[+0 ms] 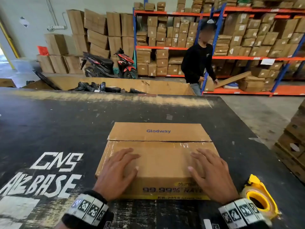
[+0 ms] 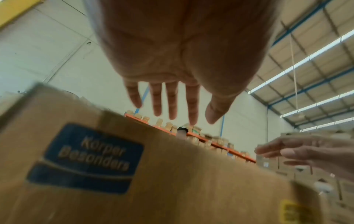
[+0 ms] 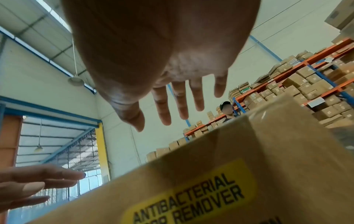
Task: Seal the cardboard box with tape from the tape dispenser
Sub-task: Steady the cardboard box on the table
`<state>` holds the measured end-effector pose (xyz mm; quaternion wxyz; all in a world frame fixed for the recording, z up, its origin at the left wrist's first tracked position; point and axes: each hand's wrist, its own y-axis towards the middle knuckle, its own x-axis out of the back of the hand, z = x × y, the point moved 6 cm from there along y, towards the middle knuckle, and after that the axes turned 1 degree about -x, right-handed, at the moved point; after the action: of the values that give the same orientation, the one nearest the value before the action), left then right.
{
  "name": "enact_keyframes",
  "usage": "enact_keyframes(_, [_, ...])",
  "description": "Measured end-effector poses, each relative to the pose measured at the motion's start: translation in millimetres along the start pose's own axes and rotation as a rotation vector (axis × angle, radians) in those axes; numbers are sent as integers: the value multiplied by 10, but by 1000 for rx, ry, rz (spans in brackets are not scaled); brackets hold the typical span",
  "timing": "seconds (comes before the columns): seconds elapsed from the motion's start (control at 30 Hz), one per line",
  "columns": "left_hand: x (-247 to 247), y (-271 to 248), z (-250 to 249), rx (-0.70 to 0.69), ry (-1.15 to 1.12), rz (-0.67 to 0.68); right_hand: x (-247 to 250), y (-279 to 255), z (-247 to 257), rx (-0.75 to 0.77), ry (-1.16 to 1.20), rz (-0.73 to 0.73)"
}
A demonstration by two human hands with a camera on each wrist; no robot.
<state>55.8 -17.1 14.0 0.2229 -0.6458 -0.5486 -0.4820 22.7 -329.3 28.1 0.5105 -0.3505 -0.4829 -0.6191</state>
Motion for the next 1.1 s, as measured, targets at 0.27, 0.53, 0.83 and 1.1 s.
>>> enact_keyframes(0.27, [-292,-113,218,43,253,220,-425,-149,14,-21,-135,183])
enact_keyframes(0.53, [-338,303,-310,-18,132,153,-459,-244,34,-49,-157,130])
enact_keyframes(0.83, [-836,504,-384,18,295,278,-473,322,10,-40,-142,337])
enact_keyframes(1.1, [-785,482,-420,26,304,248,-294,377,-193,-61,265,347])
